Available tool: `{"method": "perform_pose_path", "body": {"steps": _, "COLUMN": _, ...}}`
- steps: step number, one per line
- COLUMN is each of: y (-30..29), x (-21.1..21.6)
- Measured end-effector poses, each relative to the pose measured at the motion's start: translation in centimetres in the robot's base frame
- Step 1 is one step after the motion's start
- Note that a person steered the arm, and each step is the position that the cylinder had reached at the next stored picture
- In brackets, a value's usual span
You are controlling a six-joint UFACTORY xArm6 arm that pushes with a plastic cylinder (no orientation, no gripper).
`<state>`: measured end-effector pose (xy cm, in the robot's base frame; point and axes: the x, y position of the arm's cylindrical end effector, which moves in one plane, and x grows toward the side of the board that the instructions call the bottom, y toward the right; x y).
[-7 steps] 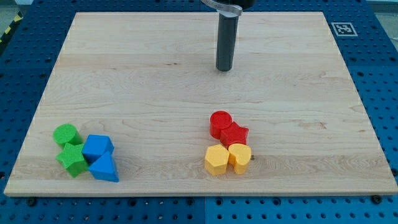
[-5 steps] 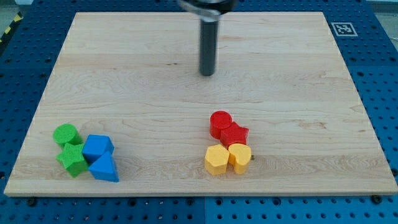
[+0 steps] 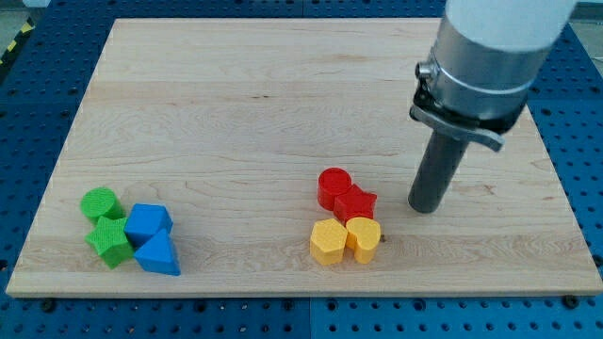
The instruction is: Separate the red blocks from the yellow blocks
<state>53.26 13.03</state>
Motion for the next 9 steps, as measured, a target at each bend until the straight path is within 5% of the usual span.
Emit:
{"method": "perform_pose_path", "body": {"steps": 5, "y": -9.0, "x": 1.8}}
{"method": "perform_pose_path", "body": {"steps": 9, "y": -14.1, "x": -3.1}}
